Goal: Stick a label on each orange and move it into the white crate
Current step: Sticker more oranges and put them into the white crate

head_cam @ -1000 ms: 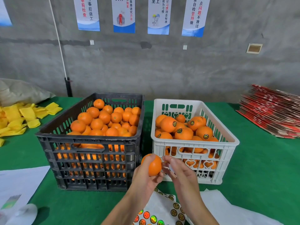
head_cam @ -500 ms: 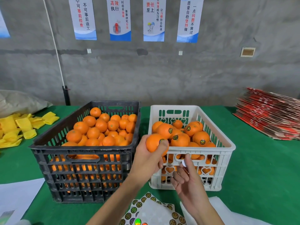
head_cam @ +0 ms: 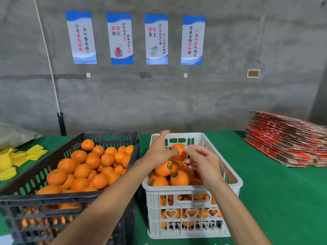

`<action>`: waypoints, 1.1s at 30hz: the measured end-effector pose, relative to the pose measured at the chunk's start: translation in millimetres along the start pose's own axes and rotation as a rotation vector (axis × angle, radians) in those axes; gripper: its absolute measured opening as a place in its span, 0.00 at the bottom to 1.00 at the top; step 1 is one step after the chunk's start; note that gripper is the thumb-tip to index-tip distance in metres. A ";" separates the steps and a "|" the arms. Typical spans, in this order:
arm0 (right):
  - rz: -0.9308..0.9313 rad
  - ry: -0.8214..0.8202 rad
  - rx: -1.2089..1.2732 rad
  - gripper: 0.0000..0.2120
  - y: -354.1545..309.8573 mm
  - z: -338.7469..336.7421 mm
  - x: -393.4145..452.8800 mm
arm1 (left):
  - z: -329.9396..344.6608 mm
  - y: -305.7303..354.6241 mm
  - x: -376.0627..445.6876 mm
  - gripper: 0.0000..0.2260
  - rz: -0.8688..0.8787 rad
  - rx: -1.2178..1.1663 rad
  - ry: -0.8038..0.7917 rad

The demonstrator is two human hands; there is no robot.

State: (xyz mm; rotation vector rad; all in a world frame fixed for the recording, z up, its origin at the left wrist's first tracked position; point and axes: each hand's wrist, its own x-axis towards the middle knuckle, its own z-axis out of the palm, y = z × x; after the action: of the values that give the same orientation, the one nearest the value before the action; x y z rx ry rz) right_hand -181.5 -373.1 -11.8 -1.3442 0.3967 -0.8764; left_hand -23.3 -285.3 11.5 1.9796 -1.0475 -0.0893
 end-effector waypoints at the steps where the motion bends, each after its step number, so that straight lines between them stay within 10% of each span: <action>1: -0.031 -0.014 -0.065 0.11 1.9 -0.4 3.6 | -10.4 -8.3 2.7 0.36 -0.011 0.008 0.030; 6: -0.277 -0.050 -0.315 0.12 21.7 18.9 13.3 | -111.0 -74.5 -1.3 0.13 -0.160 0.181 0.202; 13: -0.418 -0.215 -0.340 0.16 48.4 88.6 1.1 | -212.9 -165.3 -63.4 0.34 -0.978 0.765 -0.647; 26: -0.341 -0.320 -0.238 0.11 66.4 138.6 -28.9 | -207.0 -163.7 -101.3 0.21 -0.728 0.819 -0.775; 33: -0.345 -0.328 -0.233 0.15 54.0 140.1 -36.5 | -214.2 -172.7 -105.7 0.18 -0.540 0.649 -0.458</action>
State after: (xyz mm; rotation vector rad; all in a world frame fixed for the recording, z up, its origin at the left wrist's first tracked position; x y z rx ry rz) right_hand -88.6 -253.0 -40.3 -1.7738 0.0083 -0.8885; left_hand 109.5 -23.4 -13.3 2.8953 -0.8409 -0.5802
